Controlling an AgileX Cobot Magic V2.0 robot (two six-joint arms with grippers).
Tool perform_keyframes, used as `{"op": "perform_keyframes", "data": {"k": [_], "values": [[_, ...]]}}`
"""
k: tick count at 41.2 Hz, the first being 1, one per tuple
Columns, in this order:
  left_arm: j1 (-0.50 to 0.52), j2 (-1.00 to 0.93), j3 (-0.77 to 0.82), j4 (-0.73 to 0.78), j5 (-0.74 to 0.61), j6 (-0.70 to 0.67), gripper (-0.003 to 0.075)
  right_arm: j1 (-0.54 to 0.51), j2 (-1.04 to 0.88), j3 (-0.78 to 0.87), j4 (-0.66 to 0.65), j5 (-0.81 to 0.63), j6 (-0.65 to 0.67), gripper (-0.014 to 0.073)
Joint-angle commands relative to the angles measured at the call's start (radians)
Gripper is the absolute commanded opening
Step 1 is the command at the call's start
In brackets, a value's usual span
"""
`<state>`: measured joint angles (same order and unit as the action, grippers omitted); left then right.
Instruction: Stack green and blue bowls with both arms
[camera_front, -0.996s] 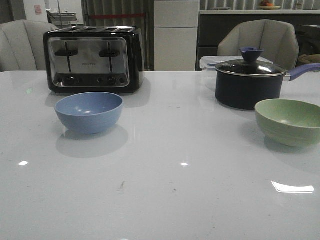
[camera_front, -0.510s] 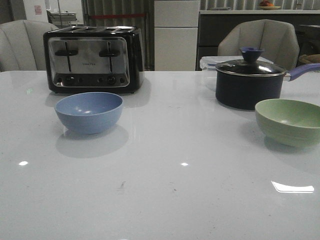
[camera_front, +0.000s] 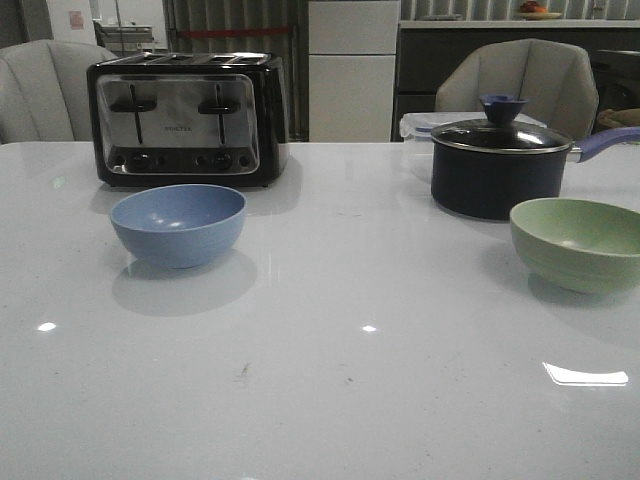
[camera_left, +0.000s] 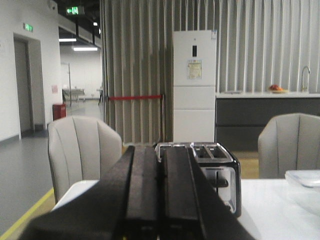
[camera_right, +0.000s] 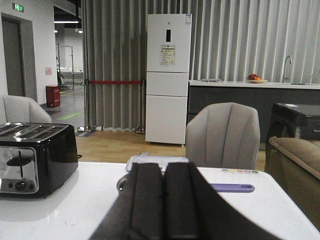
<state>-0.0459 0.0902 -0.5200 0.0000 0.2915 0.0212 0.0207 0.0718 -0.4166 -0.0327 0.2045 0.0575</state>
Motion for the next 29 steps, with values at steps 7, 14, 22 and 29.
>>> {"op": "perform_keyframes", "data": {"k": [7, 14, 22, 29], "values": [[0.004, 0.235, -0.178, -0.012, 0.204, -0.011, 0.0093, -0.001, 0.245, -0.198, -0.007, 0.185, -0.006, 0.0057], [0.004, 0.345, -0.163, -0.012, 0.276, -0.011, 0.0093, -0.001, 0.373, -0.190, -0.007, 0.278, -0.006, 0.0057], [0.004, 0.427, -0.130, -0.012, 0.285, -0.011, 0.0093, -0.001, 0.495, -0.190, -0.007, 0.359, -0.006, 0.0057], [0.004, 0.483, -0.109, -0.015, 0.280, -0.011, 0.0093, -0.001, 0.593, -0.190, -0.007, 0.390, -0.006, 0.0057]]}}
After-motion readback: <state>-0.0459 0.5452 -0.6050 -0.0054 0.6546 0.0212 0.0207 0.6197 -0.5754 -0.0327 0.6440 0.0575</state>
